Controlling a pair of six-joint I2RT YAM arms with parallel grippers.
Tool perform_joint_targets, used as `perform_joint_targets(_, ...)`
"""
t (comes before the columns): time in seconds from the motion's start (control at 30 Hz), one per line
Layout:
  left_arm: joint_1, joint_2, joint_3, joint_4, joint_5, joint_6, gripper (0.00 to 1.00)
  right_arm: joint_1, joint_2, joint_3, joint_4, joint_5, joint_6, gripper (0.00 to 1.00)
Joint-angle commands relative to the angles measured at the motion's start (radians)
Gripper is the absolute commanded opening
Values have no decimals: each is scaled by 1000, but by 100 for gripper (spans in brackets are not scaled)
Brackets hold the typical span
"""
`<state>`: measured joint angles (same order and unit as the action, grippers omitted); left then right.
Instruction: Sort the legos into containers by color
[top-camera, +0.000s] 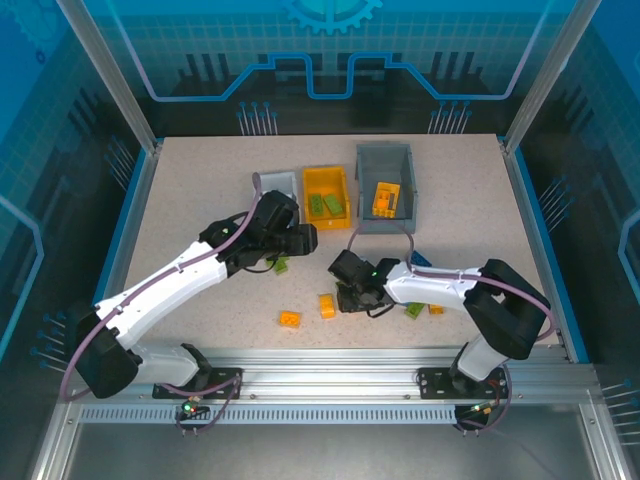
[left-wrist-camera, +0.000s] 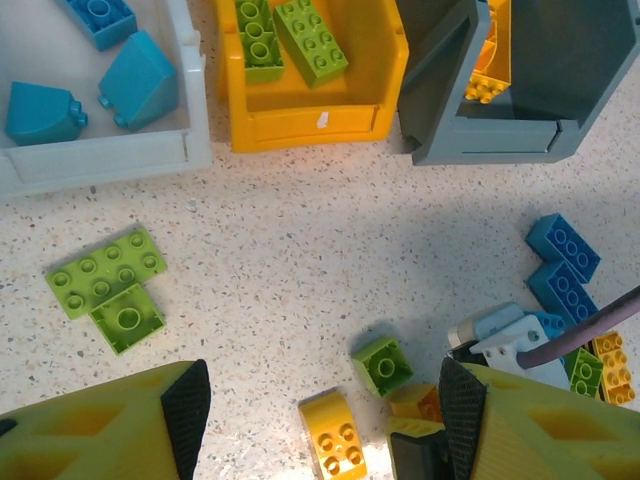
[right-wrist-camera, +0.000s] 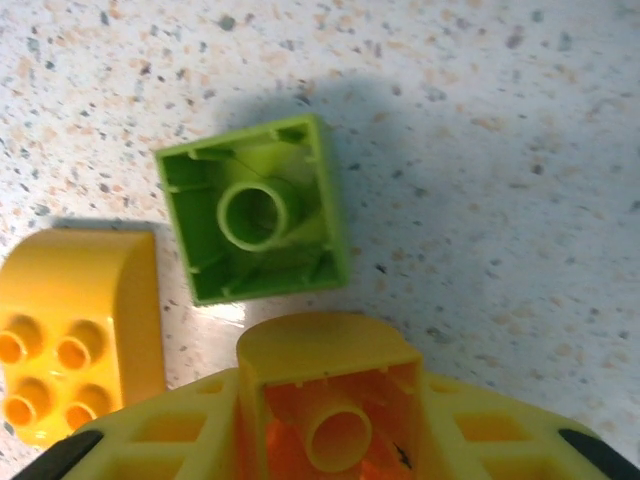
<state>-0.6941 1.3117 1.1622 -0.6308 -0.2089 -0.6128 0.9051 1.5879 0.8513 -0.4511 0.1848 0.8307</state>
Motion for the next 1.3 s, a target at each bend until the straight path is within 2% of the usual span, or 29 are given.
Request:
perform_joint_targets(0.0, -27, -9, -15, 1, -15, -42, 66, -17, -59, -25, -33, 35, -5, 32)
perform_joint_targets(0.17, -88, -40, -38, 25, -14, -78, 66, -39, -207, -5, -134, 128, -37, 31)
perform_joint_targets(0.33, -157, -96, -93, 109, -34, -107, 66, -218, -249, 108, -178, 128, -164, 31)
perform_joint_targets(0.47, -237, -123, -134, 179, -100, -120, 66, -360, -124, 277, -181, 126, -254, 31)
perform_joint_targets(0.6, -296, -120, -165, 223, -130, -137, 66, -428, 57, 472, -208, 193, -287, 31)
perform_joint_targets(0.83, -341, -110, -182, 222, -153, -155, 66, -500, 321, 709, -238, 192, -297, 30)
perform_joint_targets(1.03, -354, -108, -193, 221, -155, -163, 66, -539, 441, 848, -254, 181, -308, 31)
perform_joint_targets(1.27, -364, -91, -200, 233, -149, -172, 66, -592, 577, 1009, -276, 77, -301, 33)
